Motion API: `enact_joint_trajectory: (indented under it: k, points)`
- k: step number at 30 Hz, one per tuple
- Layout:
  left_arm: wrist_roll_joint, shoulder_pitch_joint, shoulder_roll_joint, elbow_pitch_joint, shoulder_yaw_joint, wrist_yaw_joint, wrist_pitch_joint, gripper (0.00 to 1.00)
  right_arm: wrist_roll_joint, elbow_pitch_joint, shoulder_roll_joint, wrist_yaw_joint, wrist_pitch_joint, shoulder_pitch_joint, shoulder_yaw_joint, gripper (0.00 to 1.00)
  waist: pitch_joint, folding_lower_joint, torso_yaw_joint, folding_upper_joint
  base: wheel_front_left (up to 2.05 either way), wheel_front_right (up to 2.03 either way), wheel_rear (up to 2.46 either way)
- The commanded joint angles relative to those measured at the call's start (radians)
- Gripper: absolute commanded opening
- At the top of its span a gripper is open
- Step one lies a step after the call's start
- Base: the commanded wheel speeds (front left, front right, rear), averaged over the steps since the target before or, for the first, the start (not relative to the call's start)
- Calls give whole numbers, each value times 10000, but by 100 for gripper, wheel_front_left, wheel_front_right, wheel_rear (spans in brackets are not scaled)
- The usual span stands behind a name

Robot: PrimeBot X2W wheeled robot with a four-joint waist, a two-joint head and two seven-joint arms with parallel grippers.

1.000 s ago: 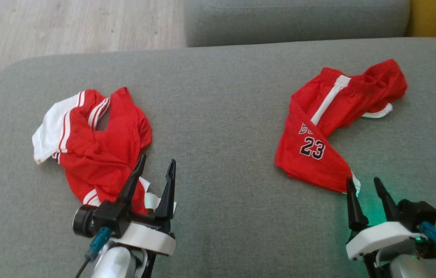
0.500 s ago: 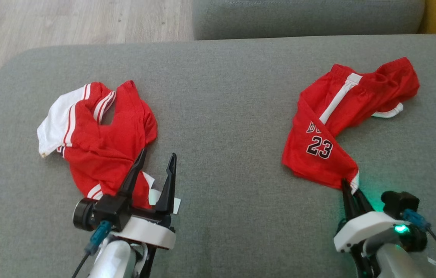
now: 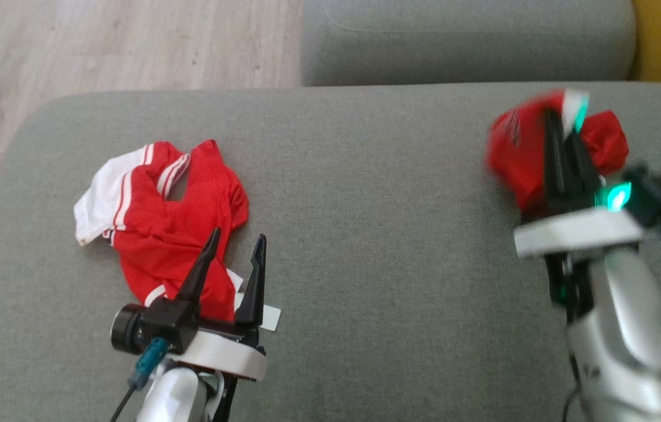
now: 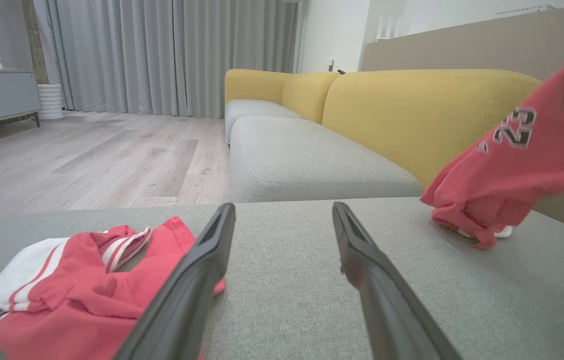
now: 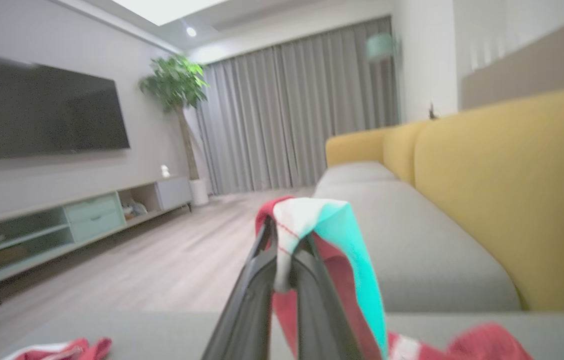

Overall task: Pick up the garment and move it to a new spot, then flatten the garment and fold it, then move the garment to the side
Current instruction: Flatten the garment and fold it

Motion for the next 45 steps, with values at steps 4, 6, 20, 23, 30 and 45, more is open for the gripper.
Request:
enact_joint_trajectory:
  k: [4, 6, 20, 23, 30, 45]
  points:
    - [-104, -49, -3, -303, 276, 90, -95, 100, 256, -1049, -233, -7, 642, -1878, 1042, 0, -295, 0, 196, -1, 0, 0, 0]
    - [-114, 18, -3, -289, 310, 107, -95, 100, 582, -1174, -232, -7, 923, -2724, 1437, 0, -405, 0, 229, -1, 0, 0, 0]
    - [47, 147, -3, -408, 343, 71, -95, 100, 1304, -922, -1829, -7, 1871, -3816, 705, 0, -424, 0, -57, -1, 0, 0, 0]
    - [121, 5, -3, -414, 291, 10, -95, 100, 1139, -304, -2529, -7, 1944, -3161, 309, 0, -97, 0, -24, -1, 0, 0, 0]
    - [172, -409, -3, -384, 119, -112, -95, 100, -152, 2445, -3472, -7, 1577, -2951, -863, 0, 672, 0, 230, -1, 0, 0, 0]
    - [44, -689, -3, -325, 148, -35, -95, 100, -3940, 5110, -2200, -7, 403, -4269, -3822, 100, 760, 0, 69, -1, 0, 0, 0]
